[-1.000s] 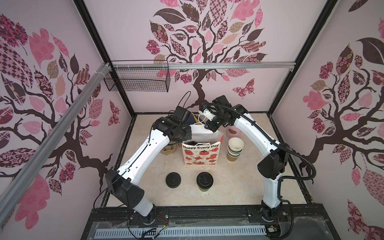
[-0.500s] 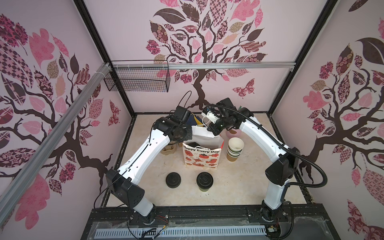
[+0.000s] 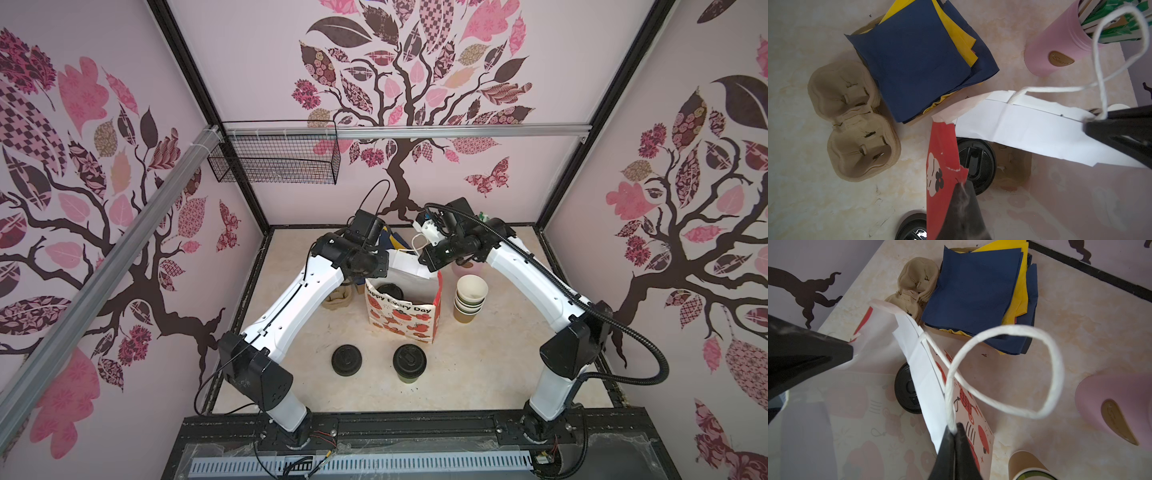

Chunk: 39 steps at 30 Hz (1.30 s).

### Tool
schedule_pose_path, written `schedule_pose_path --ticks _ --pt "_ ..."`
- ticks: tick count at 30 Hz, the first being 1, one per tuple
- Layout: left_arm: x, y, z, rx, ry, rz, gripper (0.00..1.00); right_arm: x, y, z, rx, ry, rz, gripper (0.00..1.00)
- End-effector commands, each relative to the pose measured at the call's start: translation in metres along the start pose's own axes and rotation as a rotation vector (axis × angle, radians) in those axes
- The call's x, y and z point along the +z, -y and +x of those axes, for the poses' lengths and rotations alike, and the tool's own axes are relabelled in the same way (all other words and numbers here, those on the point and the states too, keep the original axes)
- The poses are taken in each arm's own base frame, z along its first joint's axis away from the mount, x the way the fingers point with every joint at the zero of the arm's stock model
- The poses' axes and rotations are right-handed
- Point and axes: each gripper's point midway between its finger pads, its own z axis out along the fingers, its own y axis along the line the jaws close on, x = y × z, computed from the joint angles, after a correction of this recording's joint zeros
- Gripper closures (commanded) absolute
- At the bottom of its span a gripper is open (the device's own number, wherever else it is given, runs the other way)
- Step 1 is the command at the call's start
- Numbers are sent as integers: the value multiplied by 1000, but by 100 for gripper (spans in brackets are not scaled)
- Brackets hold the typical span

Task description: Pack the takeout coffee

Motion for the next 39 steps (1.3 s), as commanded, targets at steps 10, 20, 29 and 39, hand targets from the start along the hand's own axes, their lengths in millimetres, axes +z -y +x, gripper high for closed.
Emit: schedule_pose_path --ticks 10,20,29,39 --pt "-1 29 -29 75 50 143 100 -28 -2 10 186 36 40 100" --pt "1 41 -51 88 91 187 81 -37 7 32 306 63 96 100" --pt "-80 13 -79 -51 309 140 24 -38 14 36 338 66 132 100" --pt "-127 -11 -21 -307 312 179 19 -57 8 22 274 108 125 50"
